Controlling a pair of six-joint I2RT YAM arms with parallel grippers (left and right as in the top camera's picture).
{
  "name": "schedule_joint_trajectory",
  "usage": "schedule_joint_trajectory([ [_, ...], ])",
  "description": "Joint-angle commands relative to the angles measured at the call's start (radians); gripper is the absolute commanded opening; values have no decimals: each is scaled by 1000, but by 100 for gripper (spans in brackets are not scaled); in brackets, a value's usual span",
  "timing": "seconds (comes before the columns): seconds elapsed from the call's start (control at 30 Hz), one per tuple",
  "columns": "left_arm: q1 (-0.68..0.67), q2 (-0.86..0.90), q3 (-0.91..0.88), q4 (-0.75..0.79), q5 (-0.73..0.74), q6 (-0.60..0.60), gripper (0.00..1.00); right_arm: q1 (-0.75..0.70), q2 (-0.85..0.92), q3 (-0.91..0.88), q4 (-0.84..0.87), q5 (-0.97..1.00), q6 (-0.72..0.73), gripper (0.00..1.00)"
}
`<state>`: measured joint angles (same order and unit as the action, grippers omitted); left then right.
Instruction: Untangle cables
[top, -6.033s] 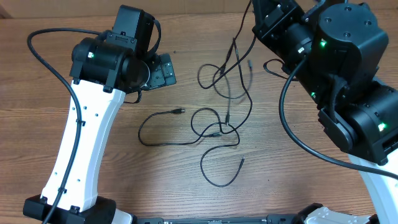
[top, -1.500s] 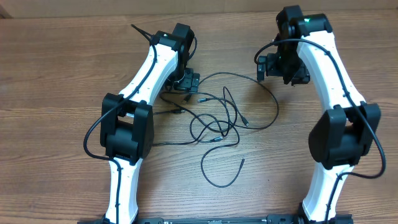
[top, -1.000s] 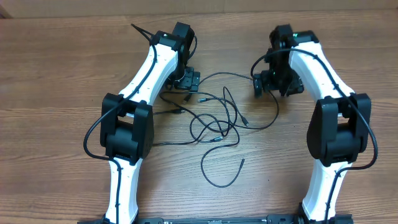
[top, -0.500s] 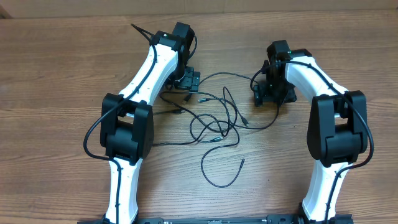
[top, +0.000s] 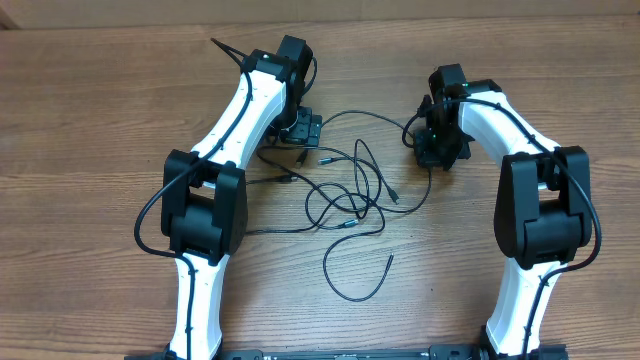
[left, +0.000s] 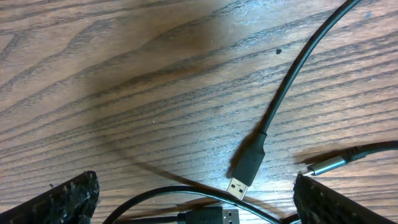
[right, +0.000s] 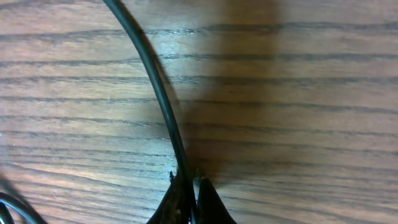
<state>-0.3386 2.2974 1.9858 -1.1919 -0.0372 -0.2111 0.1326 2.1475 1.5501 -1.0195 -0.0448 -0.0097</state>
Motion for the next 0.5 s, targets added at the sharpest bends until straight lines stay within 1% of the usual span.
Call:
schedule_joint_trajectory([
  [0.0,4,4,13,-1,12,-14,100,-6,3,41,-18,28,44,4],
  [0.1,4,4,13,0,12,-14,100,-12,-15,156,-96,66,48,4],
  [0.2,4,4,13,0,12,-14,100,-21,-29,318,-207,113,55,4],
  [0.37,4,4,12,0,12,-14,100,-32,-38,672,-397,209,86,4],
  [0.47,4,4,13,0,12,-14,100,-38,-38,885,-477,260,106,4],
])
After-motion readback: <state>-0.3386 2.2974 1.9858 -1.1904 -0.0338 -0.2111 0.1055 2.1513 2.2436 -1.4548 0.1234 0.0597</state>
